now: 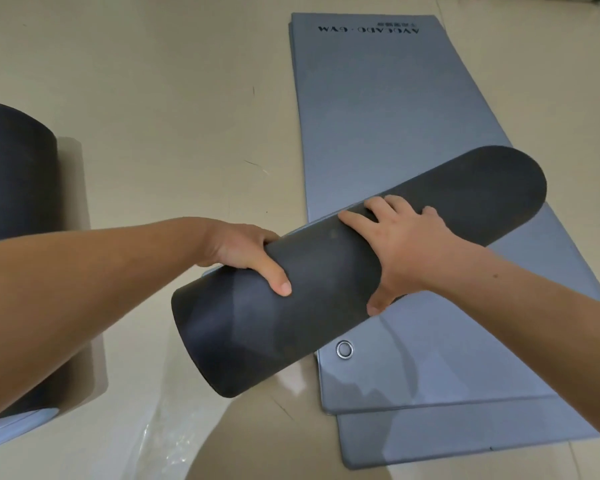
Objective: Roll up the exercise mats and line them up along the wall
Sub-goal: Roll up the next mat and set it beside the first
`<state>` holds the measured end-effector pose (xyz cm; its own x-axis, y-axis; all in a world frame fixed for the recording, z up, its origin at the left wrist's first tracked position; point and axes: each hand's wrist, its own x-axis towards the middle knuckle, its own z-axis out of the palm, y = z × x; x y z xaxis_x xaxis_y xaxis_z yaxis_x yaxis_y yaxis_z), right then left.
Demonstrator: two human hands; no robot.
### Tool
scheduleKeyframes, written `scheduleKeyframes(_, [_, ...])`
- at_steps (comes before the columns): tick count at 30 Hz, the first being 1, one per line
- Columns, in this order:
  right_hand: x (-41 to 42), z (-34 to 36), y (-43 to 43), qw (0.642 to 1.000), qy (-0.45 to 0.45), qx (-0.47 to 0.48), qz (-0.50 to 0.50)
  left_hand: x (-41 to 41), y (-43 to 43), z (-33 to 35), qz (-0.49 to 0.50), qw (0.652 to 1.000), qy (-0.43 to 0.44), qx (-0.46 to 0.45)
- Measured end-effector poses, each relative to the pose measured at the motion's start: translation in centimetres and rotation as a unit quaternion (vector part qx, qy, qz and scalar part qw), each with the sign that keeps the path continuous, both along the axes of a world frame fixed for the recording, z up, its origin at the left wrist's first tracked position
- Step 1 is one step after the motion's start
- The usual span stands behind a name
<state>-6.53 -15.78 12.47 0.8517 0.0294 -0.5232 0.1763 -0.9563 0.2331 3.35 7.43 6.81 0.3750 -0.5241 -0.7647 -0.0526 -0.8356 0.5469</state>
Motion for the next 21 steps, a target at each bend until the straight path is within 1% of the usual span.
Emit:
scheduleKeyframes(3, [0.6,-0.9,0.1,1.000,-0.018,0.016,0.013,0.8,1.4,-1.1,0.035,0.999,-0.030,-0.001])
scheduleKeyframes(5, [1.5,-0.9,-0.1,0.999,-0.021,0.039,0.013,1.4,1.7,-0.5,0.036,0.995,-0.096,0.009])
scheduleKeyframes(7, [2.7,-0.9,-0.1,0.998,-0.018,0.065,0.008,1.5,1.6,1.3,-0.009,0.980,-0.192,0.040])
scheduleKeyframes(9, [3.9,-1.0,-0.1,0.997,-0.009,0.082,-0.002,0.6,0.9,3.1,-0.073,0.955,-0.280,0.068])
scheduleKeyframes(10, [4.5,-1.2,0.0,0.996,-0.004,0.090,-0.010,-0.4,0.4,3.6,-0.106,0.943,-0.304,0.086])
scheduleKeyframes(12, [5.7,-1.4,0.2,0.994,-0.006,0.101,-0.027,-3.1,-0.8,3.1,-0.159,0.927,-0.312,0.136])
scheduleKeyframes(14, [6.4,-1.6,0.2,0.993,-0.053,0.105,-0.030,-5.3,-1.0,1.4,-0.167,0.917,-0.320,0.170])
scheduleKeyframes(15, [6.3,-1.7,0.1,0.989,-0.099,0.108,-0.034,-5.4,-0.6,0.4,-0.155,0.914,-0.334,0.171])
scheduleKeyframes(16, [5.9,-2.1,-0.1,0.980,-0.155,0.113,-0.043,-4.7,0.0,-0.2,-0.134,0.917,-0.338,0.162])
scheduleKeyframes(17, [5.1,-2.9,-0.3,0.966,-0.217,0.128,-0.062,-3.6,0.8,-0.3,-0.111,0.927,-0.327,0.144])
scheduleKeyframes(18, [4.0,-4.1,-0.6,0.942,-0.279,0.158,-0.096,-2.3,1.5,-0.1,-0.087,0.941,-0.304,0.121])
scheduleKeyframes(19, [2.9,-5.4,-0.9,0.909,-0.330,0.201,-0.157,-1.1,2.1,0.1,-0.067,0.953,-0.278,0.100])
scheduleKeyframes(20, [1.7,-6.5,-1.0,0.862,-0.350,0.262,-0.256,-0.1,2.5,0.3,-0.055,0.962,-0.255,0.080])
scheduleKeyframes(21, [0.6,-7.3,-1.2,0.795,-0.320,0.337,-0.390,0.5,2.7,0.4,-0.051,0.967,-0.241,0.067])
